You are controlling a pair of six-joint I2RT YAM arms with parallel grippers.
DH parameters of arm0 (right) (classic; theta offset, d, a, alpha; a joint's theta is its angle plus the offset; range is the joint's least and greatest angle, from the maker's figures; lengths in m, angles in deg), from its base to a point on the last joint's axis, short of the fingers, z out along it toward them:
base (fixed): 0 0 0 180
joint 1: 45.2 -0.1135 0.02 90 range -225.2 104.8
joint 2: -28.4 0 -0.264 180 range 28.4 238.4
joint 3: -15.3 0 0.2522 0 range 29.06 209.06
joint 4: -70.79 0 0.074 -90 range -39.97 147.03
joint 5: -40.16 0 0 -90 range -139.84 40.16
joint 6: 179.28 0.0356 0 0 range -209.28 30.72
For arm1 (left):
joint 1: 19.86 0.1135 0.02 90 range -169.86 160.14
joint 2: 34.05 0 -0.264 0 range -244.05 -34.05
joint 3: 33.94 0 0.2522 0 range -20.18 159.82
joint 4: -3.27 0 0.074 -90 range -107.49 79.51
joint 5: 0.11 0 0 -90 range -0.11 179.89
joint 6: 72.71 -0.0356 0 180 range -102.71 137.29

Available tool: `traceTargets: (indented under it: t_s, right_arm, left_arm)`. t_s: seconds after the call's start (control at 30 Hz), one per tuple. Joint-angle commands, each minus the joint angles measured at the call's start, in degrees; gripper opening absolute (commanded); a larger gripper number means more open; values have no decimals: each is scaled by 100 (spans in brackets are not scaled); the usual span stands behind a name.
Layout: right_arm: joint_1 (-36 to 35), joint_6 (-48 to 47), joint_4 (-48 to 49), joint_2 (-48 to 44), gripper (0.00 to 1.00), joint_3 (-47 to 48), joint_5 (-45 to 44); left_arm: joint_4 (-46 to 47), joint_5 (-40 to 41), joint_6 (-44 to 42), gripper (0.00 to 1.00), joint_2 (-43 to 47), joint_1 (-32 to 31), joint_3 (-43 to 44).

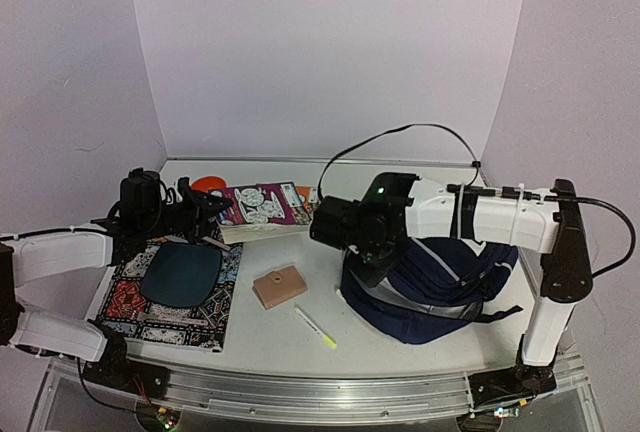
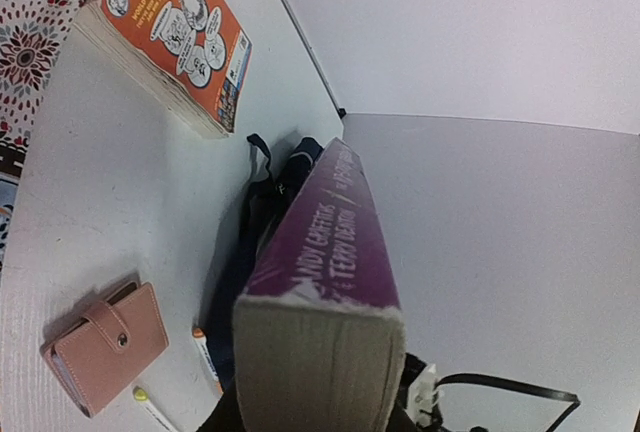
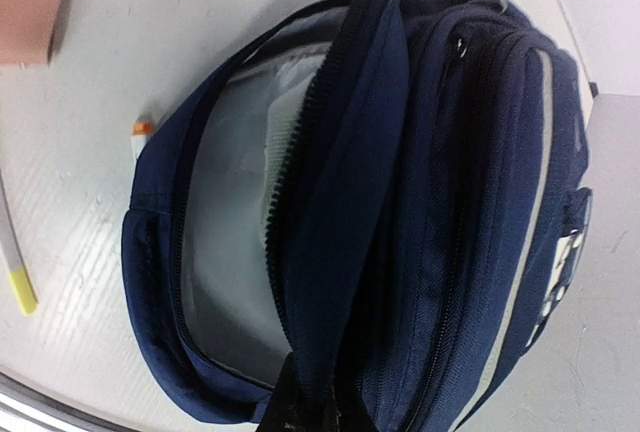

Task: Pack the student bag
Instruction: Pick up the largest pocket of the bag from the student bag, then place the book in the largest pocket of the bag.

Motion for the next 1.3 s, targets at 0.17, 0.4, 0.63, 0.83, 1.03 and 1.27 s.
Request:
traceTargets:
  t_s: [0.17,0.4,0.63,0.83,1.03,1.27]
  right_arm:
    - [230,-219,-645,-526,0,1488,-691]
    - [364,-279,-571,-651,0,1930,-815]
    - [403,-324,-125,-830,0,1945,-573]
    - [404,-349,47,-913,0,1896,-431]
    - [404,-430,404,-1084,0,1736,-262]
    - [405,-477,545,-974,0,1776,-90]
  left_arm:
    - [732,58,243,0,278,-803,284]
    - [778,207,305,0,77,-1249,494]
    - [938,434,419,0,-538,-1807,986]
    - [1301,796,677,0,-1346,-2317,1391]
    - [1521,1177,975,0,-2005,-2648,1663]
    - [1964,1645,1164,0,-2941,-2922,2315]
